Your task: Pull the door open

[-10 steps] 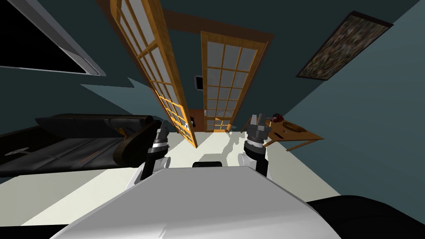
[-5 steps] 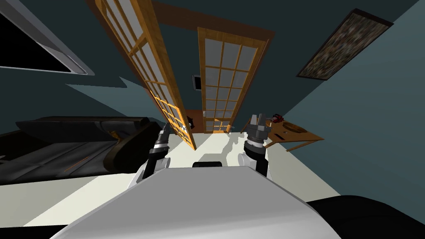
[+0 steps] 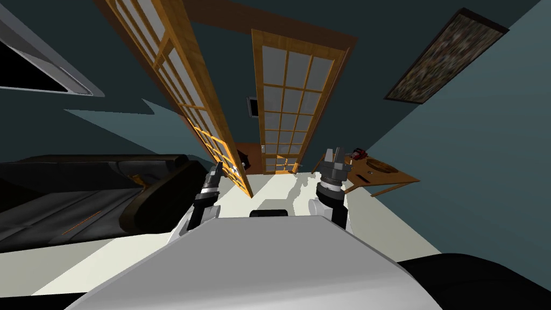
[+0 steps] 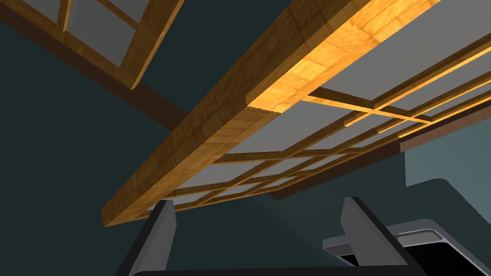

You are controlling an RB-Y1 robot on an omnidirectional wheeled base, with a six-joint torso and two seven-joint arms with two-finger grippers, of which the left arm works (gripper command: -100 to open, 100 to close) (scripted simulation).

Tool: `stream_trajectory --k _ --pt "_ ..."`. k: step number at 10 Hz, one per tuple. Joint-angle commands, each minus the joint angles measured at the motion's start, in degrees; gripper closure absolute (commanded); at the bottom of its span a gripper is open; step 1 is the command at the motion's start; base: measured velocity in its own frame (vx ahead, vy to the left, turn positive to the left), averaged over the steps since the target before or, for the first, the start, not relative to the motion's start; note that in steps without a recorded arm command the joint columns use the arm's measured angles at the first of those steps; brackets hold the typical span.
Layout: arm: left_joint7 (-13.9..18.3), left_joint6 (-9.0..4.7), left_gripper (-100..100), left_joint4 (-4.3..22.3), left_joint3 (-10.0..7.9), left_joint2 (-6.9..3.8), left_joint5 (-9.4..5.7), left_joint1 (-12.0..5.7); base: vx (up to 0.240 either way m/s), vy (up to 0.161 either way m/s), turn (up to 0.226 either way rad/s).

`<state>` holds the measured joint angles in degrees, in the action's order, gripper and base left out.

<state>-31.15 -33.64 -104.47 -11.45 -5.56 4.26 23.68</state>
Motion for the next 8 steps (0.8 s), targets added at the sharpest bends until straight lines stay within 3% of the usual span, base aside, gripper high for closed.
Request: stream_trajectory --k 1,8 --pt "-1.9 -0.72 -100 2.0 -0.35 0.06 0.62 -0.3 0.104 -0.009 -0.032" --pt "-9.3 -2.85 -100 10.5 -2.47 0.0 3.03 -2.42 0.1 -0.017 -0.036"
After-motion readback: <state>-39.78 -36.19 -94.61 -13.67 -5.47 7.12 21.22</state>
